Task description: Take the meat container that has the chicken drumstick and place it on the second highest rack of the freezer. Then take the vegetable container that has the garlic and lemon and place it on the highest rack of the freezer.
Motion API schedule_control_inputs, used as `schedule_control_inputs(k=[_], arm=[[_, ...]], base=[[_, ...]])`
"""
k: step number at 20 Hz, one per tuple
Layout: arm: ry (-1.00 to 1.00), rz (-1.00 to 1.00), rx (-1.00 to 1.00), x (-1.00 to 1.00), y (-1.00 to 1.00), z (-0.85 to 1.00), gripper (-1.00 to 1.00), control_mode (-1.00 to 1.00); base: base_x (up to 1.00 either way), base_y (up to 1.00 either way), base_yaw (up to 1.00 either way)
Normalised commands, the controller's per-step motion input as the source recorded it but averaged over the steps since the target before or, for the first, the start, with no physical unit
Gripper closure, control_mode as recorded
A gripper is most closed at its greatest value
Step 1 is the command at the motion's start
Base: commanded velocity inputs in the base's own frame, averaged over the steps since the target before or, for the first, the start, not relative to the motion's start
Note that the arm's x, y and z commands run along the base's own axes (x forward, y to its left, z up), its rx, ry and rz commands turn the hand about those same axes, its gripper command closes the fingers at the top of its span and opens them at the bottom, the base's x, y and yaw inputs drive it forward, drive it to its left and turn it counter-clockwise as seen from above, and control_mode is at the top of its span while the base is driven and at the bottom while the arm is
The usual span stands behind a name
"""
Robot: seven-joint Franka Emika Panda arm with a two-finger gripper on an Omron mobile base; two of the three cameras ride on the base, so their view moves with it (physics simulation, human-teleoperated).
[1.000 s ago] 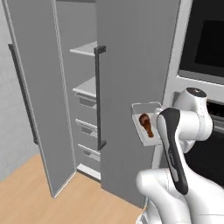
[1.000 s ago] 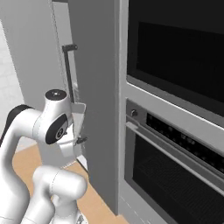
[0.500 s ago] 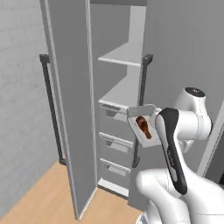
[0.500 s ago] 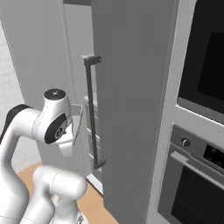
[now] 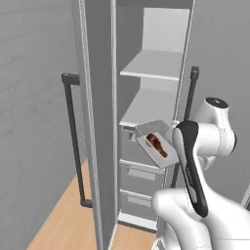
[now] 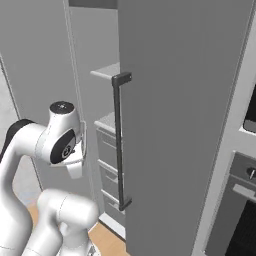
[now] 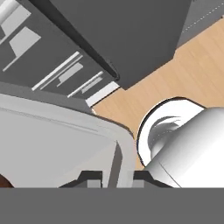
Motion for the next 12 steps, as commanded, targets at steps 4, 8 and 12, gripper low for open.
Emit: schedule_control_inputs(k=[4,8,12], arm=[[0.0,0.0,0.0,0.0,0.0,0.0,1.0,1.0],[0.0,0.0,0.0,0.0,0.0,0.0,1.0,1.0],[0.0,-0.36,-0.02,0.06,0.58,0.0,1.0,-1.0]], base=[[0.17,0.35,-0.39],[0.0,0.04,-0.43],[0.0,0.0,0.0]])
